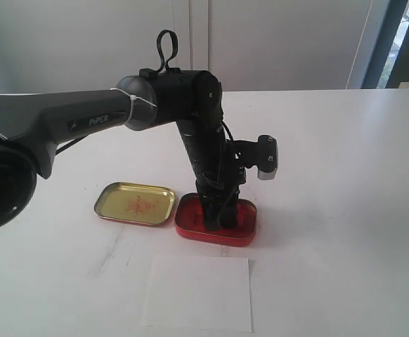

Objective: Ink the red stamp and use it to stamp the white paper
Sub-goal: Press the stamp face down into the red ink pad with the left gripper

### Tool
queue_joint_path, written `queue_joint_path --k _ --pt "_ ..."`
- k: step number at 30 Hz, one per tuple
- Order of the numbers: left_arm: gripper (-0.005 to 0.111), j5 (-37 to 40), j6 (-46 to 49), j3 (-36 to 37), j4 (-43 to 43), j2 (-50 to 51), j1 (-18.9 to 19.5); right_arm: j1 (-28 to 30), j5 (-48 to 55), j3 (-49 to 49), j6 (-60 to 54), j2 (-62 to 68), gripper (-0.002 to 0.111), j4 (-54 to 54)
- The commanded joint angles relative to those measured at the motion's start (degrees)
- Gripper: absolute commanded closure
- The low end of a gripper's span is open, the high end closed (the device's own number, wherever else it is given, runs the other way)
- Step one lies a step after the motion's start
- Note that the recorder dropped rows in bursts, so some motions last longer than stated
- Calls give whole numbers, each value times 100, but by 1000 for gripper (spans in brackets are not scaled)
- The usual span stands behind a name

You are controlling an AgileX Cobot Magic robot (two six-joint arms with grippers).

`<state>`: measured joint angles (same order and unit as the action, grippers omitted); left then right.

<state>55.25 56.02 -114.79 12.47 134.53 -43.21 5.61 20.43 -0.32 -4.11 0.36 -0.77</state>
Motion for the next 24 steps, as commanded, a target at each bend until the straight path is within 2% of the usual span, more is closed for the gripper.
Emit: queue_joint_path --k 1,24 --pt "107 139 -36 171 -317 385 -22 18 -81 32 1 -36 108 47" --pt "107 329 -121 -1 -317 -104 -22 18 -81 32 1 -36 108 47"
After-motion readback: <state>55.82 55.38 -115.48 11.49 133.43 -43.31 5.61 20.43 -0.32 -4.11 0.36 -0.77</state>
